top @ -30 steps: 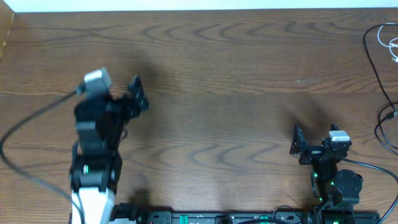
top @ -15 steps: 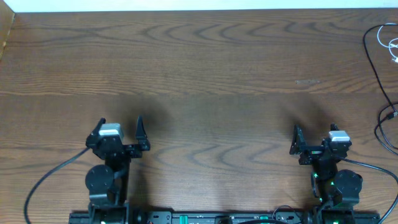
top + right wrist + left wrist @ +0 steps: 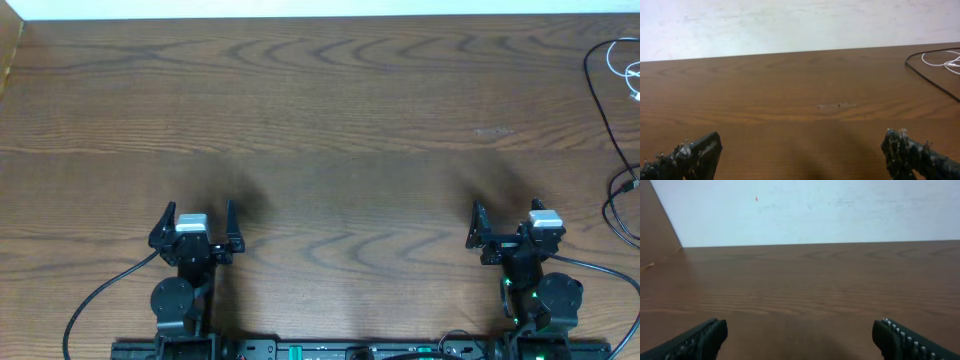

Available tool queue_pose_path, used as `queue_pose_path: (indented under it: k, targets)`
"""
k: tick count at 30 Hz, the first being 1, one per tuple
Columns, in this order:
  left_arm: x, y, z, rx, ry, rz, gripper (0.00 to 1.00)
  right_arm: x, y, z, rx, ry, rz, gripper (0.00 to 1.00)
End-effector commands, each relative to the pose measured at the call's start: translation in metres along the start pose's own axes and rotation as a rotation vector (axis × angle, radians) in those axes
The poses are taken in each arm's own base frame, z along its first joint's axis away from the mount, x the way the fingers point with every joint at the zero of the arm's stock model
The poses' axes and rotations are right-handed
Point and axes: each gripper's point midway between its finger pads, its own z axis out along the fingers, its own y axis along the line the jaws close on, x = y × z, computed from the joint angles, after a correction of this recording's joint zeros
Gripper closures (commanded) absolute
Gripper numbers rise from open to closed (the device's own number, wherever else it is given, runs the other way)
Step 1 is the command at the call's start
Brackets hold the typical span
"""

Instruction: Untangle cables

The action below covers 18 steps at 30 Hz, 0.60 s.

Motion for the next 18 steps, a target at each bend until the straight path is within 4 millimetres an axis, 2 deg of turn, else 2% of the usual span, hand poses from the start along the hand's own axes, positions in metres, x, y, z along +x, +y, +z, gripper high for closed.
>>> queue_pose_path:
  k: [1, 18]
  targets:
    - [0.0145, 0.0013, 0.0001, -0.007, 0.047, 0.020, 0.02, 0.0001, -0.0008, -0.0003, 0.002, -0.001, 0.013, 0.01]
    - [0.0145, 0.0014, 0.0002, -0.008, 0.047, 0.009, 0.02, 0.0001, -0.0008, -0.0003, 0.002, -0.001, 0.013, 0.01]
